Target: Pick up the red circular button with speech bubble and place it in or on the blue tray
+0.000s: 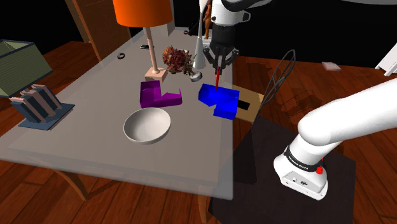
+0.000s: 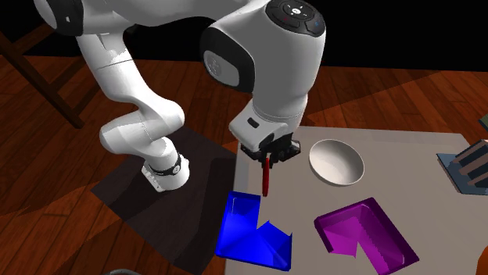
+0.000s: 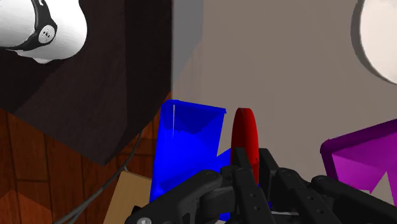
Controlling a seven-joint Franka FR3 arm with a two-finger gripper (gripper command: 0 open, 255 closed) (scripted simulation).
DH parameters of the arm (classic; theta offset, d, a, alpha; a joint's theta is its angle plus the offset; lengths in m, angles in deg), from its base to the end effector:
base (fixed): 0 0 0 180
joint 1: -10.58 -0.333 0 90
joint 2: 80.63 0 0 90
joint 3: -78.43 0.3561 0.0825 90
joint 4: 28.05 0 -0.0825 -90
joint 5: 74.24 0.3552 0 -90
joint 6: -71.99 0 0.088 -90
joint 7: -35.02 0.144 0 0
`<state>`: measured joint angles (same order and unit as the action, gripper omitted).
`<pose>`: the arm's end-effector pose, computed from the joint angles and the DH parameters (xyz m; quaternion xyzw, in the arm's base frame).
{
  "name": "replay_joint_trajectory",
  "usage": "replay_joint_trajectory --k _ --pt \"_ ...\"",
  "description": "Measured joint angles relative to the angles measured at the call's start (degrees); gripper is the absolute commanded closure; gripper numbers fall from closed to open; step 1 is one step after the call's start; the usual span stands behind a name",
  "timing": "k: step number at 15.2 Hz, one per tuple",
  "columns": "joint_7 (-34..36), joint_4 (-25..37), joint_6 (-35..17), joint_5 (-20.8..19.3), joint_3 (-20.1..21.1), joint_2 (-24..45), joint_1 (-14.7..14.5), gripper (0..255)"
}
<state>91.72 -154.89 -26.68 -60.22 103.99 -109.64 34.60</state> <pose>0.3650 0.0704 0.5520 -0.8638 0.5035 0.0174 0.0082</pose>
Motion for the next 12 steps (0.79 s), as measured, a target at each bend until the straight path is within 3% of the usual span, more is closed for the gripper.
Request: replay_joint_trajectory --k 7,12 --pt "-6.7 8.2 2.1 -4.9 -4.9 7.3 4.4 255" --pt "-7.6 5.8 -1.1 -5.2 -5.1 8.2 4.8 255"
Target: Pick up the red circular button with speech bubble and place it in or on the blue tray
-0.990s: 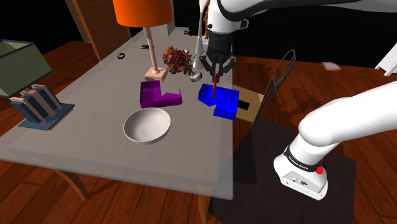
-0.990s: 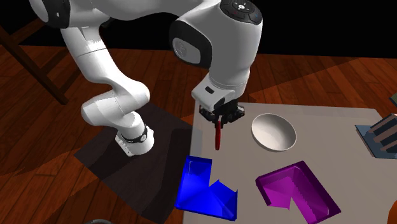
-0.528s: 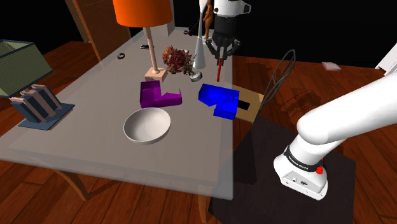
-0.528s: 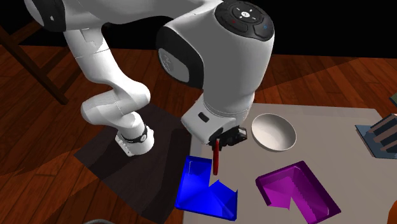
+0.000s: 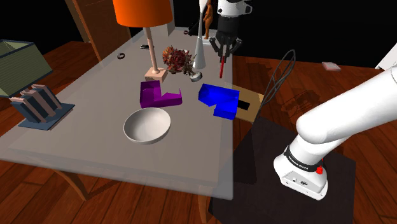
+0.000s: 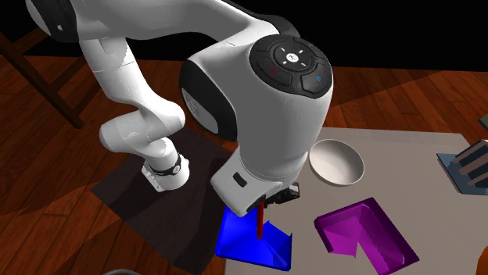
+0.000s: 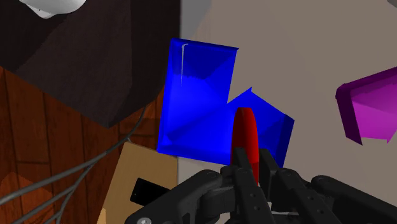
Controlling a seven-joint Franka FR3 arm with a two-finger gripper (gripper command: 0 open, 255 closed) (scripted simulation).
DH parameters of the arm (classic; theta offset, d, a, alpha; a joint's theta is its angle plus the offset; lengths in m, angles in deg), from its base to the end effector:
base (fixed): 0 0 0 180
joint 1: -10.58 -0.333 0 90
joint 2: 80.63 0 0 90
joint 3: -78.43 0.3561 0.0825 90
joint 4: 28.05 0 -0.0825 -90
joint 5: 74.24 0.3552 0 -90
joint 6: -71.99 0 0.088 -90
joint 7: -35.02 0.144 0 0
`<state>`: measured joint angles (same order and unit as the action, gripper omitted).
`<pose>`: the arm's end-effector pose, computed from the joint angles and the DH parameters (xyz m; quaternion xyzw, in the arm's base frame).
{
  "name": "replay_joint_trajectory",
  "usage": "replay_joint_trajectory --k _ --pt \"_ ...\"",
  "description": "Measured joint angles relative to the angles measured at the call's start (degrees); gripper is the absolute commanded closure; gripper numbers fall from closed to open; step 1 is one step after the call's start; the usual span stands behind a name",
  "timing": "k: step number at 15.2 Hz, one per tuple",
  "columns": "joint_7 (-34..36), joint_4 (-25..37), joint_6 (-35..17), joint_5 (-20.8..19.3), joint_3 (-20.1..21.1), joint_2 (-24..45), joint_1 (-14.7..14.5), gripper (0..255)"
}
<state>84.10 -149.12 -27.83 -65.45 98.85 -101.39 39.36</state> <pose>0.4093 -0.0210 0.5569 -0.8641 0.5029 0.0175 0.0079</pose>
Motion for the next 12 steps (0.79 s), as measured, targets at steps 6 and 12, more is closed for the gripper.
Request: replay_joint_trajectory --k 6,12 --pt "-0.2 -4.3 -4.5 0.2 0.4 0.2 -0.1 255" --pt "-0.5 -8.3 -9.2 0.3 0.8 0.9 -0.2 255"
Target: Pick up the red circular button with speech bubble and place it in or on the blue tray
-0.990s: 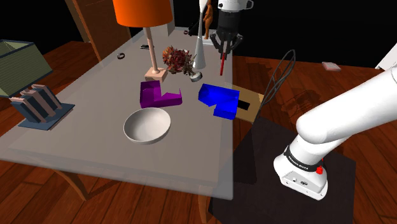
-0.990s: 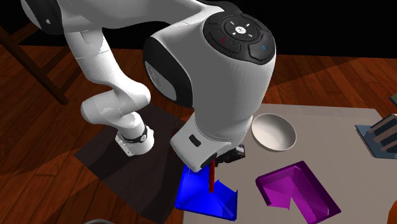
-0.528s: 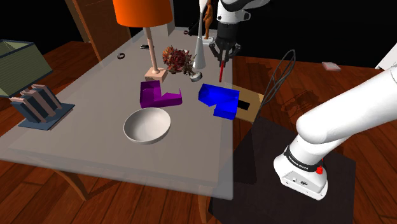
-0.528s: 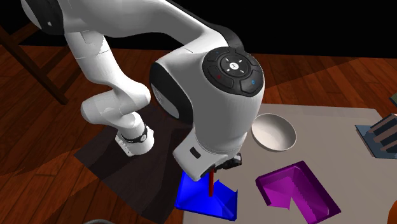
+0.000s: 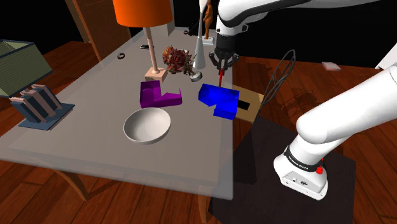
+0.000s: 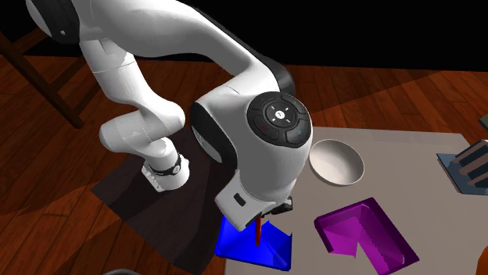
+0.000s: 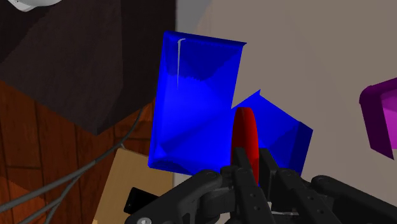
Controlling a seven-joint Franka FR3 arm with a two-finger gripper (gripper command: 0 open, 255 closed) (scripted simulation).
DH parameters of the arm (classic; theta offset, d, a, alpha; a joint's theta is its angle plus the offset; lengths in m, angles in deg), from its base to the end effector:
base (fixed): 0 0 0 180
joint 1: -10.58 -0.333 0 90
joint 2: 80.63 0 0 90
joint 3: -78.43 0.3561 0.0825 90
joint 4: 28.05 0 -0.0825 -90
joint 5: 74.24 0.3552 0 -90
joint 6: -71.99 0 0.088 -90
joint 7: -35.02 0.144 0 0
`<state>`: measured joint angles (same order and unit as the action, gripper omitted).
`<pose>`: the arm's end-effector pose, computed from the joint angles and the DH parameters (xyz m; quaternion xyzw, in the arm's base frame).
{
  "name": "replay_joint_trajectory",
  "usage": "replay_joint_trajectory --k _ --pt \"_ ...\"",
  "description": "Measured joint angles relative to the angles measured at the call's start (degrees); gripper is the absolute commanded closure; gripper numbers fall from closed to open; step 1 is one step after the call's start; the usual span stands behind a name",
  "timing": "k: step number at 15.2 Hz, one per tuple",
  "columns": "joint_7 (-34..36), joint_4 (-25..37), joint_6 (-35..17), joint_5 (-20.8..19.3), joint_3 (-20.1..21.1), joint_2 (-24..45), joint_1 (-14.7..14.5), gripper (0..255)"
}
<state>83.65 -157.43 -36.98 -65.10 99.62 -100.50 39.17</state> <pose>0.4109 -0.0236 0.4993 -0.8641 0.5029 0.0176 0.0079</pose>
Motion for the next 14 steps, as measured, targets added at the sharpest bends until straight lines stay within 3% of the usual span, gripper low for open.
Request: replay_joint_trajectory --k 7,13,14 --pt "0.3 -4.2 -5.8 0.1 0.8 1.7 -0.1 255" --pt "0.2 -4.8 -6.5 0.1 0.9 1.7 -0.2 255" --pt "0.2 -4.8 -6.5 0.1 0.9 1.7 -0.2 0"
